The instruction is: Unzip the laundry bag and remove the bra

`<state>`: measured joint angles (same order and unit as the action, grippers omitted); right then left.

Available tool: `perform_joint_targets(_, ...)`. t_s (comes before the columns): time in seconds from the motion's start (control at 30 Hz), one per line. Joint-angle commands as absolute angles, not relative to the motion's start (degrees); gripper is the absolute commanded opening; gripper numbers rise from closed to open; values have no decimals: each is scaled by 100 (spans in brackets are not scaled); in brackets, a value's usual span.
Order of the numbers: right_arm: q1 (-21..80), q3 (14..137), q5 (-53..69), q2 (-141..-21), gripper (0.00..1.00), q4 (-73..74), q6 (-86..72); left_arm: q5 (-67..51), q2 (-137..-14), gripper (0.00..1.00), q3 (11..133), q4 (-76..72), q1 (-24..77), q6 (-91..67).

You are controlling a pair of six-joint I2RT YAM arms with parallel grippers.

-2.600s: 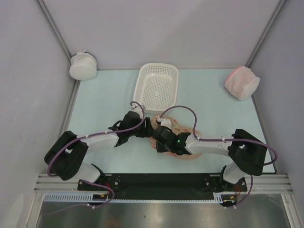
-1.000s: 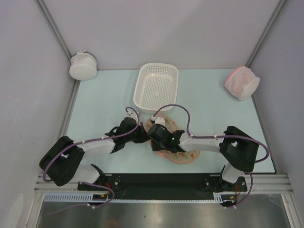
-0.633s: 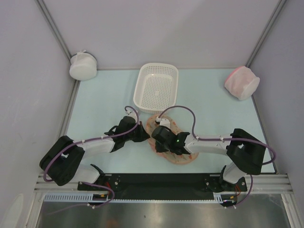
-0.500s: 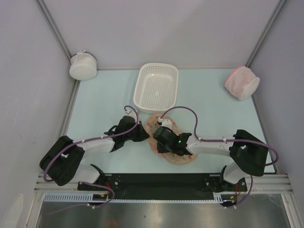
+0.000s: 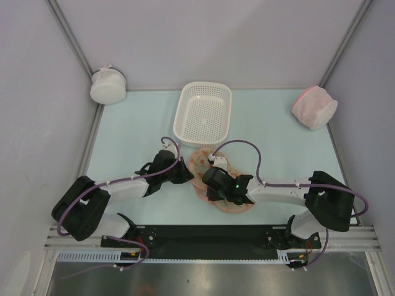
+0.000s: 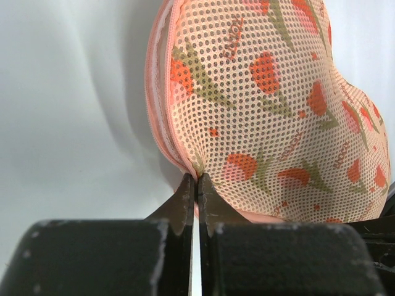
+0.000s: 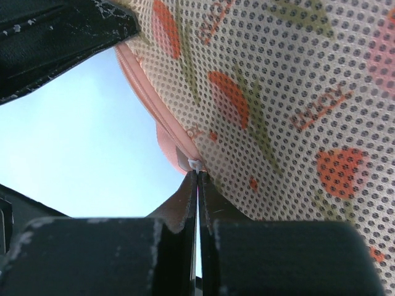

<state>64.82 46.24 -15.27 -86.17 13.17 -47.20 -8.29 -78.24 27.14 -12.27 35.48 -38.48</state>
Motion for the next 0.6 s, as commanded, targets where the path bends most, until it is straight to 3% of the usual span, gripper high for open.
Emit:
perform_joint_targets(0.0, 6539, 4526, -1679, -8429, 0, 1767, -4808, -466, -7822, 0, 2900, -1178, 3366, -3595)
perform_joint_targets(0.57, 6653, 4535, -1696, -8385, 0, 1925, -4834, -457, -7717, 0, 2839, -1143, 3278, -3577)
